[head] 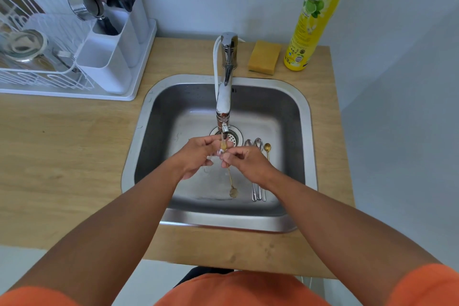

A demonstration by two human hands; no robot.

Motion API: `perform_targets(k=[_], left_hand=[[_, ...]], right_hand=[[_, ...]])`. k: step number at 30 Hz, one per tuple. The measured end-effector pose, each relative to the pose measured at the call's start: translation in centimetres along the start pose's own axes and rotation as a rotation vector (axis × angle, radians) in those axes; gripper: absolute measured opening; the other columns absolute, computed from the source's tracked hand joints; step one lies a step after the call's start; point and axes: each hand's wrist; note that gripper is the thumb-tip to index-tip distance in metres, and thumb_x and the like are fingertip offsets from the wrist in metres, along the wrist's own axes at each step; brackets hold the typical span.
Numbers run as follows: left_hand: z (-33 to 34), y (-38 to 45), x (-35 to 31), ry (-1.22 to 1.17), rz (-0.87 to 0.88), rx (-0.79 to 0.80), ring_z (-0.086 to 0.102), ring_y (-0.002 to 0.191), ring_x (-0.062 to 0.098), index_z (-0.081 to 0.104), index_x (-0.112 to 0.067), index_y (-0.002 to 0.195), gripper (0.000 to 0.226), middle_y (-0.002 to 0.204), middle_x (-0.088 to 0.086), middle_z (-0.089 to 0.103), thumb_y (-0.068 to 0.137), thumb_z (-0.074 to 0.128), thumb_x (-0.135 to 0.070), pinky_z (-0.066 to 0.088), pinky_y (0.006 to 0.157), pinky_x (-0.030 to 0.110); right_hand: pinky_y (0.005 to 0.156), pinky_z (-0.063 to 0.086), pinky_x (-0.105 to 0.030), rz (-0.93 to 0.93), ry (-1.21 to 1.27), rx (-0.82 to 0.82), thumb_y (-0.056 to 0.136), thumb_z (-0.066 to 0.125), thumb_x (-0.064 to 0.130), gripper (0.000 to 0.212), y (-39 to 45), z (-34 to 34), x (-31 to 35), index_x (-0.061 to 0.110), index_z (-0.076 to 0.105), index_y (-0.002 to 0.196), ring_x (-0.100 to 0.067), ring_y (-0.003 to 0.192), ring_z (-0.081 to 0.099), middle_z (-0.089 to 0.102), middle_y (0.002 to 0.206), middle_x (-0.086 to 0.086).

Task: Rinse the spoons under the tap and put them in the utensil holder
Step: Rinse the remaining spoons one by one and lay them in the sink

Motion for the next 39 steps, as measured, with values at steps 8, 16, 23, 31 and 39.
perform_targets(k=[8,16,23,31,39], left_hand=[[1.2,0.2,0.9,-0.051,0.062,-0.227,0.066,0.082,0.011,0.078,-0.026,0.097,0.011,0.088,-0.012,0.078,0.089,0.081,-0.033,0.047,0.070,0.029],[1.9,0.3,-0.2,0.061,0.117,-0.336,0.064,0.067,0.000,0.074,-0.025,0.069,0.026,0.068,-0.019,0.072,0.093,0.078,-0.034,0.046,0.053,0.014],[0.5,-0.6,-0.5,0.006,-0.091,-0.122,0.065,0.093,0.015,0.080,-0.024,0.106,0.018,0.106,-0.003,0.078,0.098,0.070,-0.037,0.047,0.067,0.030],[0.5,-0.8,-0.3,-0.079,-0.117,-0.104,0.066,0.085,0.013,0.082,-0.031,0.084,0.052,0.089,-0.008,0.078,0.051,0.087,-0.071,0.044,0.065,0.030],[1.6,-2.0,0.9,0.013,-0.089,-0.232,0.066,0.080,0.011,0.079,-0.028,0.101,0.040,0.084,-0.015,0.078,0.090,0.066,-0.065,0.046,0.068,0.031]], right_hand=[[0.094,0.055,-0.043,-0.024,-0.023,0.007,0.098,0.069,0.026,0.017,0.2,-0.2,0.2,0.023,0.082,0.087,-0.029,0.101,0.071,0.081,0.094,0.002],[0.099,0.051,-0.033,0.038,0.117,-0.005,0.099,0.070,0.023,0.015,0.5,0.6,-0.1,0.013,0.079,0.105,-0.019,0.104,0.074,0.082,0.091,0.001],[0.088,0.050,-0.015,0.012,0.101,0.008,0.102,0.065,0.014,0.016,0.2,0.4,-0.2,0.006,0.078,0.105,-0.009,0.095,0.075,0.080,0.087,0.004],[0.101,0.053,-0.034,-0.057,0.022,0.040,0.101,0.066,0.017,0.016,0.2,0.6,0.1,0.012,0.080,0.094,-0.022,0.102,0.074,0.081,0.092,0.001],[0.101,0.054,-0.035,-0.011,0.167,-0.087,0.099,0.068,0.018,0.011,0.9,1.2,-0.2,0.018,0.078,0.094,-0.017,0.102,0.075,0.081,0.094,0.000]])
Point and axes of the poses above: each hand's wrist, its own y-axis towards the middle knuckle, its own z-axis out of the palm, x = y × z
